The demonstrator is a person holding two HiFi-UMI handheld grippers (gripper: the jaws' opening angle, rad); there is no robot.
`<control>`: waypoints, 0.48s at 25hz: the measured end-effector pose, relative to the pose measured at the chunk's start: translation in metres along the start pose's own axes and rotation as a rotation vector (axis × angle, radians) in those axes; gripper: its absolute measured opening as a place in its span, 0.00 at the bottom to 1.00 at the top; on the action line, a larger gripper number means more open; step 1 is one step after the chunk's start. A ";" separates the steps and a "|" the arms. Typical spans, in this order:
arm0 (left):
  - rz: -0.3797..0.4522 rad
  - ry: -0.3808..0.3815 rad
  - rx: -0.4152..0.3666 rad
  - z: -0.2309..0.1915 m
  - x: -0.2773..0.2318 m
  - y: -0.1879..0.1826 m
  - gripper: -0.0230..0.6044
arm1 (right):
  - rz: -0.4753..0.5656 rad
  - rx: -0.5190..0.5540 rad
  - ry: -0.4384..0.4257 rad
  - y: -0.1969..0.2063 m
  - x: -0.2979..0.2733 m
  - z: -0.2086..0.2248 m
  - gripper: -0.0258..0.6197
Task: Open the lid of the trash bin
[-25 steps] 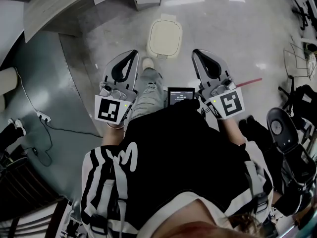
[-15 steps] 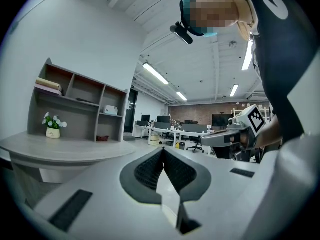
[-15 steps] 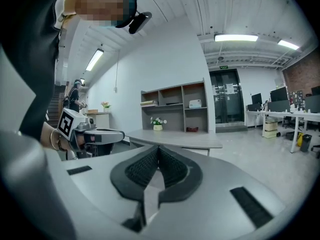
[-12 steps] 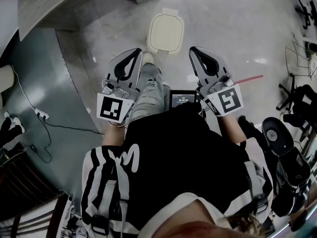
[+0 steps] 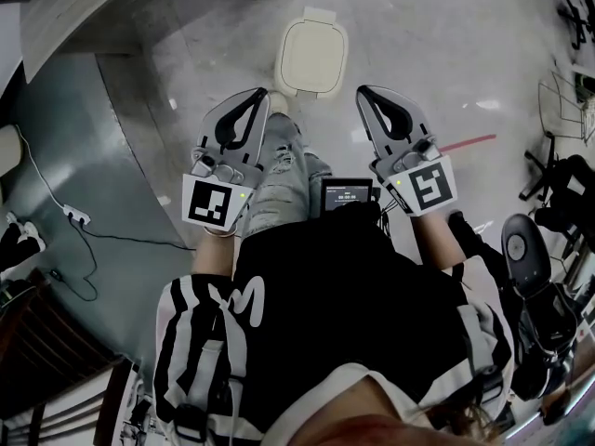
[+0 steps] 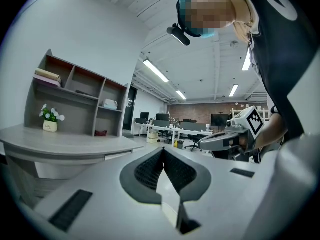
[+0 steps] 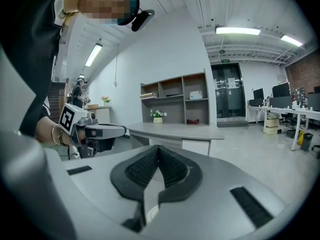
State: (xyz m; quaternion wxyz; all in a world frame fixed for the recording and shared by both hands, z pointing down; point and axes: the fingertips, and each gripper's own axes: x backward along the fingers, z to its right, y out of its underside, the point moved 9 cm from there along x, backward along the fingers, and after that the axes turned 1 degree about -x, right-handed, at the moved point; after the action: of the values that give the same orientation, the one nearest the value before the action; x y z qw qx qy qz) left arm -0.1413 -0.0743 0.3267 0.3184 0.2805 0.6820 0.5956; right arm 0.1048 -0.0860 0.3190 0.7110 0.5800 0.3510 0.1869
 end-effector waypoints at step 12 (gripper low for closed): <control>-0.018 0.003 0.016 -0.011 -0.016 0.028 0.05 | -0.014 -0.011 -0.044 0.024 -0.028 0.006 0.05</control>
State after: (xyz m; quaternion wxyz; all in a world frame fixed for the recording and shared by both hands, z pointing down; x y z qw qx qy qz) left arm -0.1397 -0.0897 0.3567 0.3208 0.2760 0.6897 0.5876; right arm 0.0934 -0.1023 0.3506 0.7230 0.5777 0.3383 0.1709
